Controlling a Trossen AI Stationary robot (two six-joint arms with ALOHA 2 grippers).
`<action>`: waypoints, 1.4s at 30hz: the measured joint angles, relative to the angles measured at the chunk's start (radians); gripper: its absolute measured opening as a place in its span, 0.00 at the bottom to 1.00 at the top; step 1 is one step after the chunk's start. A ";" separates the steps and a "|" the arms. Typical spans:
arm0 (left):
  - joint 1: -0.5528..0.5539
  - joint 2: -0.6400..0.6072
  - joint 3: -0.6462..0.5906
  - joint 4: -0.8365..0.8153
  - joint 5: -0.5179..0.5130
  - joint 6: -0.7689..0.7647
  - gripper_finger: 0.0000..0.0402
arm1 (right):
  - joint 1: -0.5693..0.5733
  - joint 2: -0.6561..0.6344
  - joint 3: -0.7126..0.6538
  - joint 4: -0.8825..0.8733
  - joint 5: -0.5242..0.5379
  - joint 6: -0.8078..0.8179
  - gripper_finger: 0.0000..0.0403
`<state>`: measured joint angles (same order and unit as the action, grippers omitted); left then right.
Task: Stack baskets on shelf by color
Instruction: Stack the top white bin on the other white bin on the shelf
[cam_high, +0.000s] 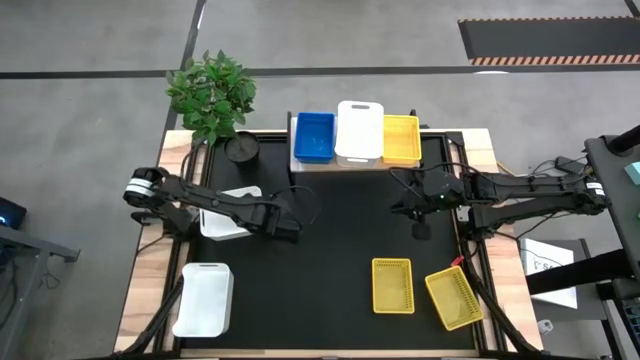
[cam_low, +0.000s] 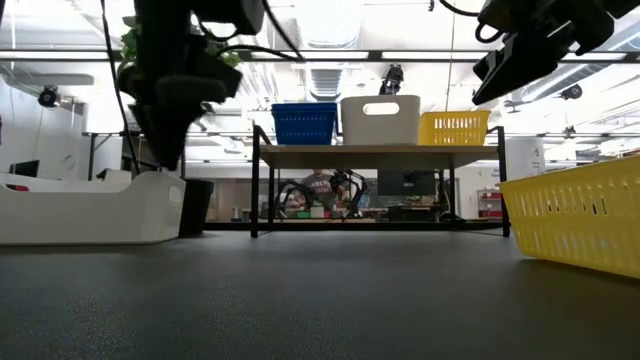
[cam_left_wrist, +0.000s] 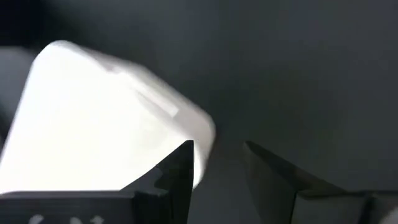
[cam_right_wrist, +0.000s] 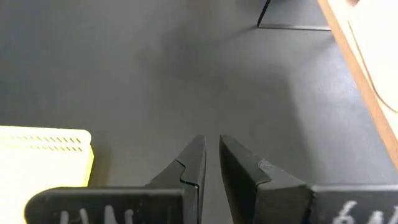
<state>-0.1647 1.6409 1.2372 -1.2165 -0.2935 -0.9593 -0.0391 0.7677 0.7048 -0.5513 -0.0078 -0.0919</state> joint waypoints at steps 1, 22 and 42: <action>-0.002 0.000 0.001 -0.028 0.000 -0.018 0.30 | 0.000 0.000 0.000 0.007 0.000 0.000 0.09; -0.070 -0.002 -0.073 0.398 0.072 0.298 0.30 | 0.000 0.000 0.000 0.056 0.000 -0.031 0.09; -0.224 -0.239 -0.134 0.469 -0.374 0.713 0.30 | 0.087 0.345 0.093 0.410 -0.150 -0.240 0.21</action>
<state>-0.3885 1.4015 1.1032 -0.7474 -0.6673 -0.2458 0.0474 1.1126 0.7977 -0.1412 -0.1575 -0.3319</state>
